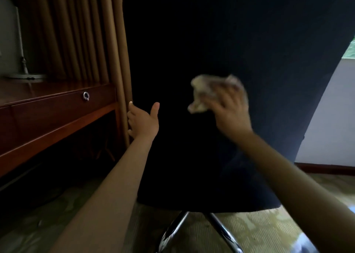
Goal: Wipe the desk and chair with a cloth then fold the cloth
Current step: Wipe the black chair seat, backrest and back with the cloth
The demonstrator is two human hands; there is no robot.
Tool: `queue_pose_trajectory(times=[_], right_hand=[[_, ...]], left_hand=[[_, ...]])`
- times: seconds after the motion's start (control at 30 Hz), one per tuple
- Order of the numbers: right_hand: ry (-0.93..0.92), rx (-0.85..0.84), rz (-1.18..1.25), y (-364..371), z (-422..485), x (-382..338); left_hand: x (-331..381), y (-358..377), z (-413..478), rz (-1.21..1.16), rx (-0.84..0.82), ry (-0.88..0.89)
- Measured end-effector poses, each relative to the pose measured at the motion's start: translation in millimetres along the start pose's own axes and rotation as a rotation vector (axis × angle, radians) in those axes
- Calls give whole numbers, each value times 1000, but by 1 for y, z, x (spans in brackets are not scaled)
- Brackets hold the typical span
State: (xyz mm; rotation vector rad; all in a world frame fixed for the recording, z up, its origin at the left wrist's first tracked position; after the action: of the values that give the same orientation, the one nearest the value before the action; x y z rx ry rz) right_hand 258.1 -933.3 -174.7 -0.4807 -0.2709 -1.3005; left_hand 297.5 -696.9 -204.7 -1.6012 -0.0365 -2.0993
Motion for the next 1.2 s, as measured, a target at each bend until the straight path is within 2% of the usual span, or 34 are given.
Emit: queue_pose_trajectory(times=[0.13, 0.23, 0.33, 0.4, 0.47, 0.5, 0.57, 0.63, 0.77, 0.9, 1.03, 1.13, 1.2], right_hand=[[276, 167, -86, -22, 42, 31], [322, 169, -92, -14, 28, 8], [141, 10, -56, 16, -24, -36], [-131, -183, 26, 36, -73, -73], [-442, -420, 58, 45, -122, -104], [-542, -531, 47, 47, -141, -114], [-600, -613, 27, 46, -152, -119], [-538, -508, 21, 47, -126, -106], [-265, -76, 8, 25, -10, -38], [-21, 218, -149, -22, 87, 36], [222, 304, -190, -46, 112, 53], [219, 274, -138, -27, 77, 27], [142, 158, -87, -2, 29, -4]], left_hand=[[-1, -2, 0, -3, -22, -7], [0, -4, 1, -5, -27, -12], [0, -3, 0, -4, 4, -12], [1, -2, -2, 23, 52, -16], [2, -3, -3, 22, 42, -11], [2, -3, -2, 19, 22, -14], [1, -5, 0, 18, -1, -22], [0, -4, 2, 28, 17, -29], [0, -3, 3, 32, 57, -30], [-3, -5, 8, -7, -15, -14], [-1, -6, 6, -27, -28, -13], [0, -7, 4, -31, -23, -16], [0, -5, 1, -21, 4, -6]])
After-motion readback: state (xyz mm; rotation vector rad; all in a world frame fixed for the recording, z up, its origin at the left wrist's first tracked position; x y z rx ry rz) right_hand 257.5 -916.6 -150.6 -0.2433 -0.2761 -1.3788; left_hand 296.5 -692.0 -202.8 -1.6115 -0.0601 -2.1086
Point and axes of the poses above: each hand's wrist, its own z-axis towards the middle knuckle, its own y-axis out of the palm, x = y × z, the point moved 3 cm from there along z, towards the middle knuckle, and after that the axes turned 3 degrees about -x, right-handed, at the moved point
